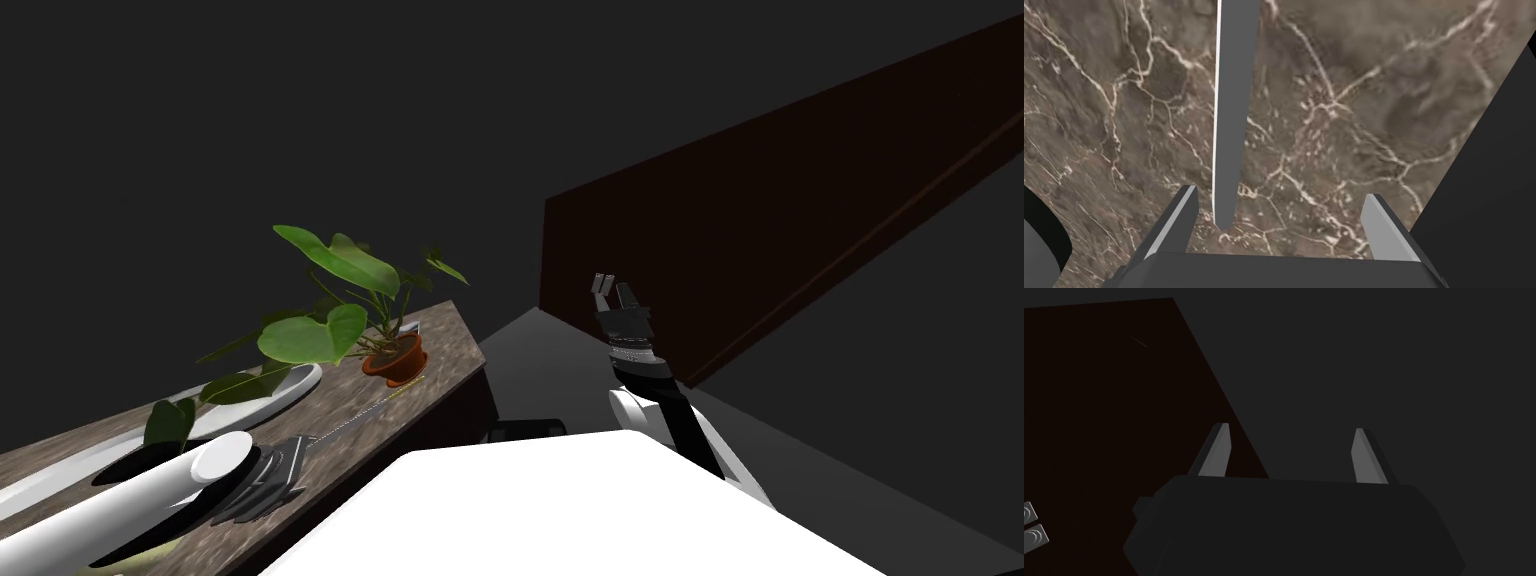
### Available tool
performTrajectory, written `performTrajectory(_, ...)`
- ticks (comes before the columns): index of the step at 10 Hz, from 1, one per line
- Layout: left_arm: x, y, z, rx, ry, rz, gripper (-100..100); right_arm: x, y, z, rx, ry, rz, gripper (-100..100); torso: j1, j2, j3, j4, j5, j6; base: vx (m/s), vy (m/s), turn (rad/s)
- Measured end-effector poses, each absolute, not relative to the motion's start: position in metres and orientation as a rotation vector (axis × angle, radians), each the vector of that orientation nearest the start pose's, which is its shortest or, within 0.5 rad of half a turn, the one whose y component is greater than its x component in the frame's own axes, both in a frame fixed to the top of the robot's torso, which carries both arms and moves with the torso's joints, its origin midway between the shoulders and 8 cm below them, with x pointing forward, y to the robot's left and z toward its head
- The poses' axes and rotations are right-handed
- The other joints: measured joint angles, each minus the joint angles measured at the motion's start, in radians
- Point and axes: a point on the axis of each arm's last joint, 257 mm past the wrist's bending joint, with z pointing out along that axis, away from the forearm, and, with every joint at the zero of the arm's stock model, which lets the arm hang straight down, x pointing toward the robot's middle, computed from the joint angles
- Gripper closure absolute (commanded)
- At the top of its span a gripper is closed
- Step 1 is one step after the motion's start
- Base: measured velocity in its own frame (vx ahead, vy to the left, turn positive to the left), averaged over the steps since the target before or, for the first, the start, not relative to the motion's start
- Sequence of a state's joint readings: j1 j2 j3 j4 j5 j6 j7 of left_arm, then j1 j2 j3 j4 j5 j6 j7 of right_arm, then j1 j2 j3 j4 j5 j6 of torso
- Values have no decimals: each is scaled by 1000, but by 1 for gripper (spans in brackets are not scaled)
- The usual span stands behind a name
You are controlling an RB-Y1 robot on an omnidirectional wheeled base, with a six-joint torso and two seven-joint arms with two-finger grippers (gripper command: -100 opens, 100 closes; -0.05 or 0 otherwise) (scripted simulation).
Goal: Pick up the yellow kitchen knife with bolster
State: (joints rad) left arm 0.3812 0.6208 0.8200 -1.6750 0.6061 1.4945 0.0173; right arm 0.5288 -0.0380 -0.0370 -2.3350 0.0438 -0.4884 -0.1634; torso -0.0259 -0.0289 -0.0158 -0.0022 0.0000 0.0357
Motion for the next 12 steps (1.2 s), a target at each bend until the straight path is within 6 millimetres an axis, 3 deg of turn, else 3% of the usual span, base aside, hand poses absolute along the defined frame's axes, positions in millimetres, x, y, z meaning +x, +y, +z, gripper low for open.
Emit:
performTrajectory(4,149,657,-333,-2536,1162,-89,-100,332,-282,38,646,617,1386,0,9,3,1,-2,6,-5,17,-3,58)
performTrajectory(5,149,657,-333,-2532,1164,-89,100,332,-282,38,646,617,1386,0,10,4,1,-2,7,-5,0,0,0)
performTrajectory(9,155,663,-326,-2509,1159,-97,100,332,-282,38,646,617,1386,0,13,8,2,-3,16,-8,-1,2,-5)
performTrajectory(10,155,663,-326,-2509,1159,-97,0,332,-282,38,646,617,1386,0,13,8,2,-3,16,-8,0,0,0)
performTrajectory(11,155,663,-326,-2509,1159,-97,100,332,-282,38,646,617,1386,0,13,8,2,-3,16,-8,-12,8,-78)
performTrajectory(12,151,659,-328,-2523,1159,-84,100,332,-282,38,646,617,1386,0,14,9,3,-3,16,-8,-21,8,-105)
